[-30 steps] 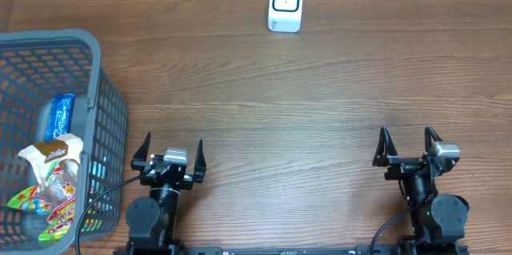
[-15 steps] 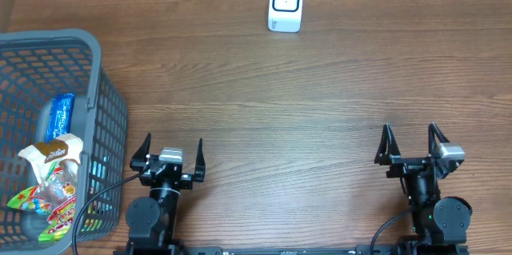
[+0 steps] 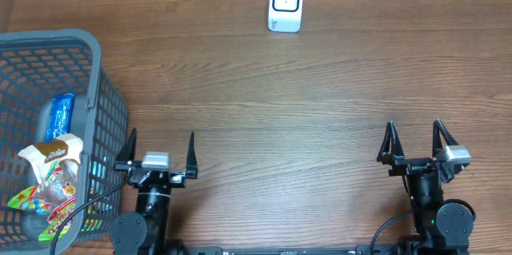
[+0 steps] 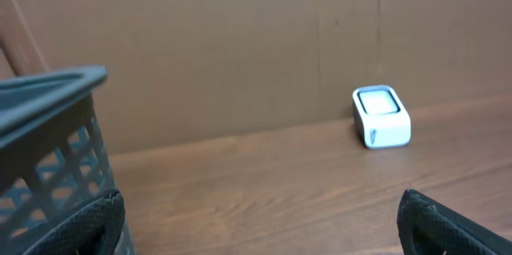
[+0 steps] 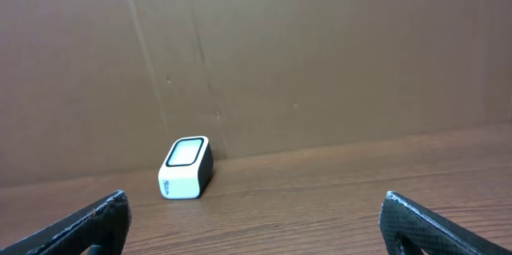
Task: Scan the item barcode
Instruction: 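Move the left gripper over the grey basket and reach down inside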
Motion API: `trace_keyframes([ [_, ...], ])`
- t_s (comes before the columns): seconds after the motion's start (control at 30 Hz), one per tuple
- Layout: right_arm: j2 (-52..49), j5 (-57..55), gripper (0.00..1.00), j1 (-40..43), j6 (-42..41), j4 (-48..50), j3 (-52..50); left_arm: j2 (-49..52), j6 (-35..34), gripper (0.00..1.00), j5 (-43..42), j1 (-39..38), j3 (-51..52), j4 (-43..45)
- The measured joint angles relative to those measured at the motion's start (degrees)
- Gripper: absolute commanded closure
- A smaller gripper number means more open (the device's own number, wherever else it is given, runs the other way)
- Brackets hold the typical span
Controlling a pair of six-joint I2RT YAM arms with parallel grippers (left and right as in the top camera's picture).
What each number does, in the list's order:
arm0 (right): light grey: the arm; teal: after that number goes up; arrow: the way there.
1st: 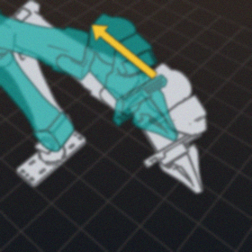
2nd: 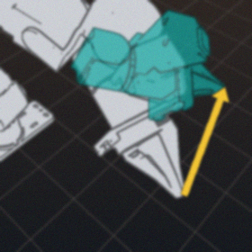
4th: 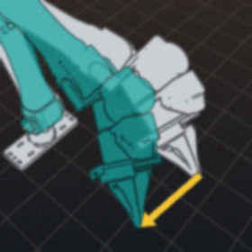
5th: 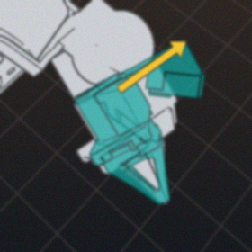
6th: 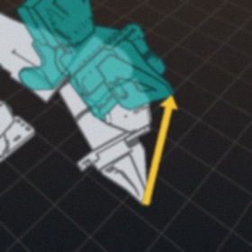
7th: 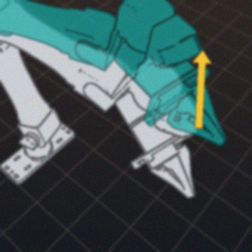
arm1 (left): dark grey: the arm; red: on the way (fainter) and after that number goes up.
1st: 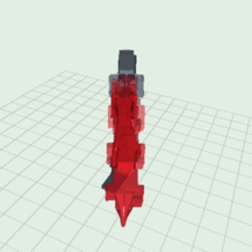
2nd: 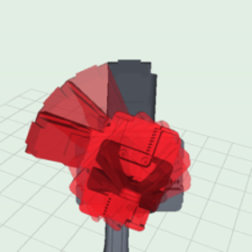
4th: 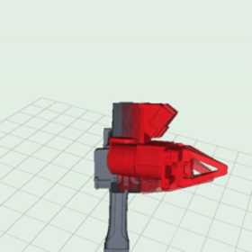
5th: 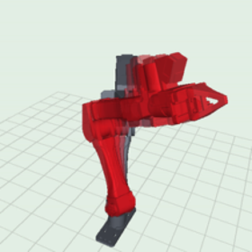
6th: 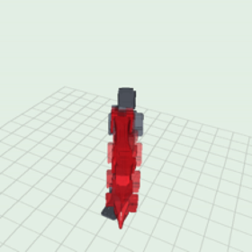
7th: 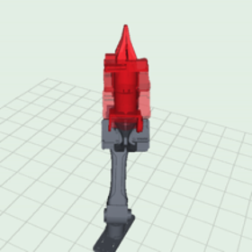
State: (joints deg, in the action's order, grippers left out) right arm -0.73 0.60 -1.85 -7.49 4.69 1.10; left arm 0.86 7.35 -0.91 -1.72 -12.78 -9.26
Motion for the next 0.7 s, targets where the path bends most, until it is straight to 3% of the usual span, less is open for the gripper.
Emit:
trace_keyframes([
  [0.37,0.0,0.0,0.0,0.0,0.0,-1.8,8.8,1.9,-1.3,0.0,0.0,0.0,-9.5,-0.2],
  [0.7,0.0,0.0,0.0,0.0,0.0,-5.1,16.4,19.8,-1.4,0.0,-2.0,0.0,-27.4,-6.9],
])
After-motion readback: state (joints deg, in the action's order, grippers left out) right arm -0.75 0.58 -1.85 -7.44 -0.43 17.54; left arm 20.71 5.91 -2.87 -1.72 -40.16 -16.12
